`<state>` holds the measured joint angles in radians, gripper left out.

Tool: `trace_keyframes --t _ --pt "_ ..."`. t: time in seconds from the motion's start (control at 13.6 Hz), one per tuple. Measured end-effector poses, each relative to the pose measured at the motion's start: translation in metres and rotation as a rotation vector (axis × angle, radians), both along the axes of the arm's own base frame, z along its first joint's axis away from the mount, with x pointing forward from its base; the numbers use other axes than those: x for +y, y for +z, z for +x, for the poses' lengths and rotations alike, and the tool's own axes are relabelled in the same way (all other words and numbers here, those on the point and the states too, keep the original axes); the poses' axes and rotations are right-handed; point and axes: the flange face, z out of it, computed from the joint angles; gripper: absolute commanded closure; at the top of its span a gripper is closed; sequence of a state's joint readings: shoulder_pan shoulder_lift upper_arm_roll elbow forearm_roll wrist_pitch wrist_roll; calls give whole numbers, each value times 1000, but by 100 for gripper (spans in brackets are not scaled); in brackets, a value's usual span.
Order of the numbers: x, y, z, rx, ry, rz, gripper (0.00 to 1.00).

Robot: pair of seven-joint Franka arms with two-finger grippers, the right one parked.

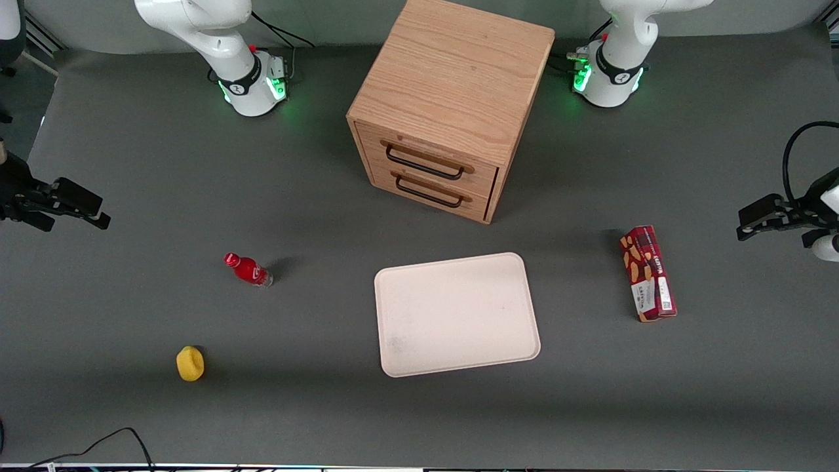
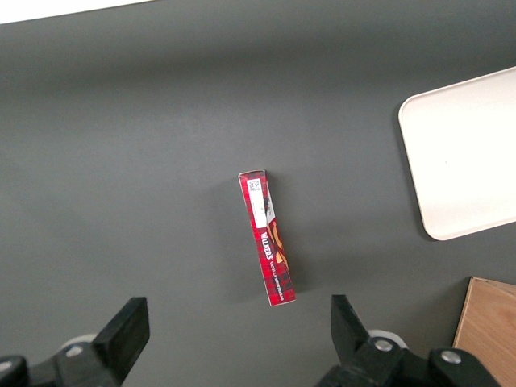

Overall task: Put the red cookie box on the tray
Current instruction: 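Move the open left gripper down over the red cookie box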

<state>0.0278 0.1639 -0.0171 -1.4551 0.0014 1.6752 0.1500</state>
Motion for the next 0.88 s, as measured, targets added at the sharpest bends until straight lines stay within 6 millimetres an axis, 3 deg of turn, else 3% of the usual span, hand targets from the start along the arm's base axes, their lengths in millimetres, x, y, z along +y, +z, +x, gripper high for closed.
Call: trace_keyframes --t 0.59,0.88 --pt "-4 -11 3 20 -5 -1 0" --pt "-10 -39 13 65 -9 -3 0"
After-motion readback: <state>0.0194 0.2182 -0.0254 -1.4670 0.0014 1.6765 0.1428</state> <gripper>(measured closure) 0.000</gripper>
